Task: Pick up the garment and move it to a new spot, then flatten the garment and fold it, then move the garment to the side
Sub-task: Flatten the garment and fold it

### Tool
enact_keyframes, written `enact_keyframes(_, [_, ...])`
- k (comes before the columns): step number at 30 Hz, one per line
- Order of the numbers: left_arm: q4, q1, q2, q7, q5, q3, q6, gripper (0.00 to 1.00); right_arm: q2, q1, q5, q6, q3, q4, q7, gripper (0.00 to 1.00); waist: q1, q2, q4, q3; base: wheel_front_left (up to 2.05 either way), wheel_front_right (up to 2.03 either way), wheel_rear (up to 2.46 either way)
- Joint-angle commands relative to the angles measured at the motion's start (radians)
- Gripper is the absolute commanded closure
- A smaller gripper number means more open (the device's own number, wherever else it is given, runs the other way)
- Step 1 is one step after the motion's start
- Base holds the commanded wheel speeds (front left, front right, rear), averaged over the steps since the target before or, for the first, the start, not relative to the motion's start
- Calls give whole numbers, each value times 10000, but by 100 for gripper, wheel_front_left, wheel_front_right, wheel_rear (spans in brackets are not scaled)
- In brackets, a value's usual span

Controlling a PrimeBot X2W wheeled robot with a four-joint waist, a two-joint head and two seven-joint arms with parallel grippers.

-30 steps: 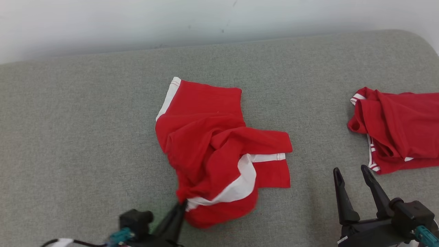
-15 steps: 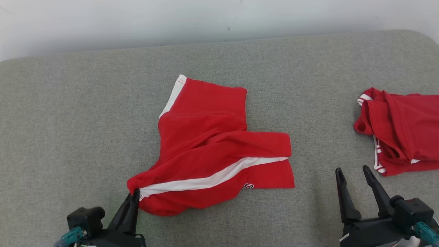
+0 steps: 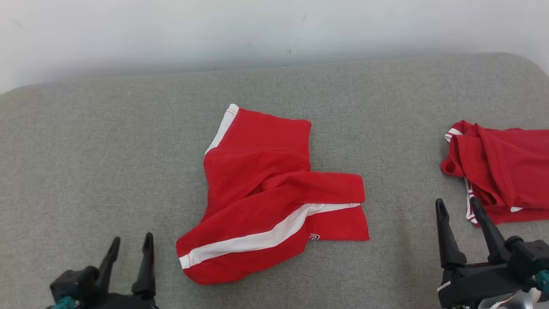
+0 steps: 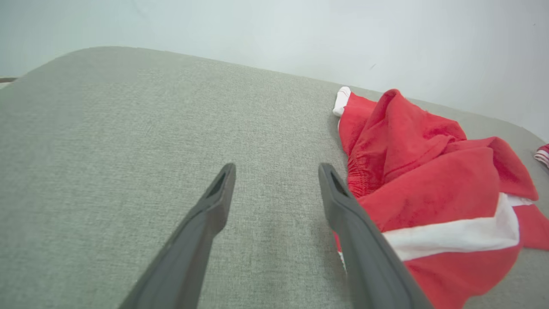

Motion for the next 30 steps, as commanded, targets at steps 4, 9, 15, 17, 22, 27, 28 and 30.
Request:
enact_keyframes(4, [-476,93,143,-649,369,270,318,0,-107,-144,-36,-10,-91,-82,-28,0,1,-1,201,-290,0,0,0])
enact_keyframes(9, [-1085,2,72,-1381,776,553,528,0,-193,-255,-100,-8,103,-141,83,0,1,-1,325,-589,0,0,0])
enact_keyframes(15, [-1281,467,45,-1564,1175,455,414,0,-269,-11,-135,-8,844,-193,367,0,1,-1,386,-941,0,0,0])
enact_keyframes(17, [-1254,634,64,-1574,1313,317,438,0,-279,104,-110,-8,1061,-158,451,0,1,-1,391,-1049,0,0,0])
enact_keyframes(22, [-1195,1058,101,-1410,1612,-67,558,0,-232,528,-88,-8,1370,-128,647,0,1,-1,406,-1247,0,0,0])
enact_keyframes(27, [-1153,1296,108,-1259,1744,-320,599,0,-214,914,-140,-8,1423,-238,785,0,1,-1,442,-1316,0,0,0])
enact_keyframes(28, [-1162,1303,111,-1219,1772,-361,637,0,-203,952,-154,-10,1407,-266,818,0,1,-1,446,-1317,0,0,0])
enact_keyframes(30, [-1211,1286,94,-1145,1771,-402,660,0,-182,1004,-154,-8,1361,-327,855,0,1,-1,454,-1302,0,0,0])
